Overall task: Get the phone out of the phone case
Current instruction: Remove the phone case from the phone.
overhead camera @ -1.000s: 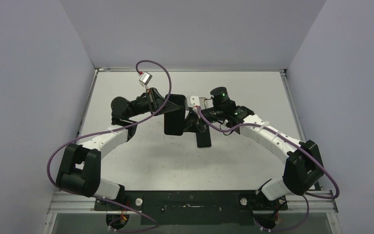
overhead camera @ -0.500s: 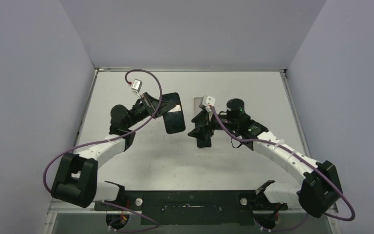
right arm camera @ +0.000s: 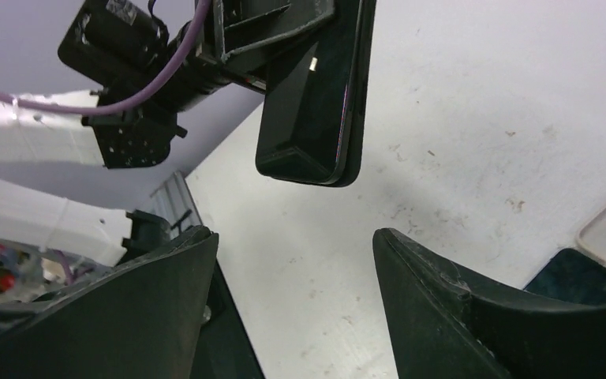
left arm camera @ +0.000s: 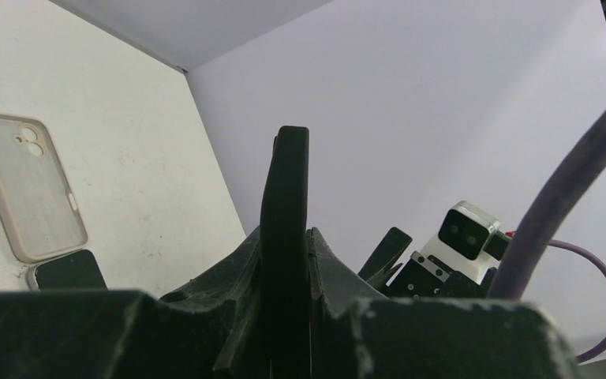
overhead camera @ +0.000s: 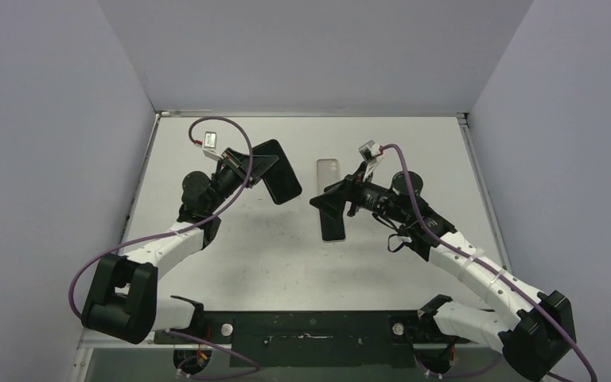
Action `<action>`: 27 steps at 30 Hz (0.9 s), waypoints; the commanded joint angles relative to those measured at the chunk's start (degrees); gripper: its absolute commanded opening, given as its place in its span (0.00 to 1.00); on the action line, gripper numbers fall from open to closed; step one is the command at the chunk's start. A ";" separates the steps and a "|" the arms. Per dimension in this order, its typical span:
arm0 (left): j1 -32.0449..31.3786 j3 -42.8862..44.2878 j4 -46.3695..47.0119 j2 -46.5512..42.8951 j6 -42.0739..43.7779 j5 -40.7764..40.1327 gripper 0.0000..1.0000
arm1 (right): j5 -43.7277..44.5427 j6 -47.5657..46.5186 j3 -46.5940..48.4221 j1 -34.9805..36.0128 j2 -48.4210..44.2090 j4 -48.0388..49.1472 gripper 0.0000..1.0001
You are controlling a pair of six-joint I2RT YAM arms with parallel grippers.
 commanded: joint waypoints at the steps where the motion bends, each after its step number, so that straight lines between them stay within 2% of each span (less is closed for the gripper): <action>1: -1.09 0.55 5.10 -0.50 -1.28 -3.83 0.00 | 4.02 14.70 -0.73 -0.14 0.74 7.65 0.72; 9: -2.13 -0.70 7.17 0.01 -4.22 -5.55 0.00 | 0.73 24.57 -1.01 -0.08 6.70 18.79 0.65; 27: -4.18 -0.04 12.77 2.86 -7.88 -5.88 0.00 | -2.17 26.89 0.37 -0.07 11.80 20.63 0.49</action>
